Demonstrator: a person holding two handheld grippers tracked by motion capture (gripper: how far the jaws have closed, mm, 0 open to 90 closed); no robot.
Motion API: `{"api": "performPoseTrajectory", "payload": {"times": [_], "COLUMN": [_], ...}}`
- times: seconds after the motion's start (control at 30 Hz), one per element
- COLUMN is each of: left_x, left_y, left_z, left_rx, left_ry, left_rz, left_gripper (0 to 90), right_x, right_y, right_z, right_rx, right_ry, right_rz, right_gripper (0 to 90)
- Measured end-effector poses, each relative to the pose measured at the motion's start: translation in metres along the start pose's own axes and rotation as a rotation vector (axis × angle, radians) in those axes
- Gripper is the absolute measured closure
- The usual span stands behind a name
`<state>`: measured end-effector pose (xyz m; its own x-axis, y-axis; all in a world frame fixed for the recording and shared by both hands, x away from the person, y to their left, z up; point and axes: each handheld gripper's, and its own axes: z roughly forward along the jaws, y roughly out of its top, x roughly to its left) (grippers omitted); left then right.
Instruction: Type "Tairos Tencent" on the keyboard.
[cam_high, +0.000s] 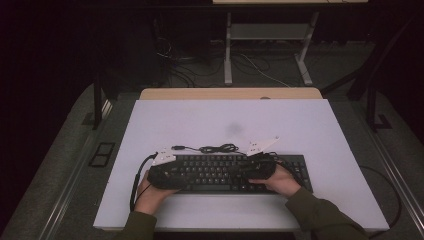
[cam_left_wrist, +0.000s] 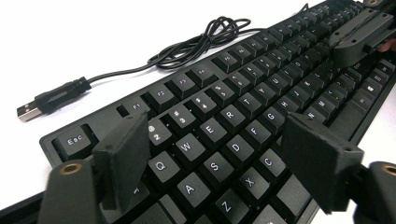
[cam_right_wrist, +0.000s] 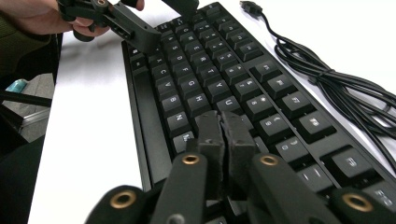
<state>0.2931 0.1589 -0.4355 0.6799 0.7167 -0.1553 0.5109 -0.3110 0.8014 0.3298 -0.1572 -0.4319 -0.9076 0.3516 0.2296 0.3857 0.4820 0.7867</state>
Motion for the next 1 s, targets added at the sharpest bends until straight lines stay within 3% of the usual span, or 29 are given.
{"api": "performPoseTrajectory", "payload": {"times": [0.2, 1.0], "left_x": [0.000, -0.001], "left_y": [-0.002, -0.003], "left_z": [-0.002, -0.004], "left_rx": [0.002, -0.005], "left_ry": [0.011, 0.009], "left_rz": [-0.008, -0.003], "left_gripper": [15.5, 15.4], "right_x": [0.002, 0.015], "right_y": [0.003, 0.010], "right_z": [0.006, 0.032], "right_rx": [0.005, 0.046], "right_ry": [0.016, 0.046], "right_rz": [-0.012, -0.039], "right_gripper": [89.3, 89.3]}}
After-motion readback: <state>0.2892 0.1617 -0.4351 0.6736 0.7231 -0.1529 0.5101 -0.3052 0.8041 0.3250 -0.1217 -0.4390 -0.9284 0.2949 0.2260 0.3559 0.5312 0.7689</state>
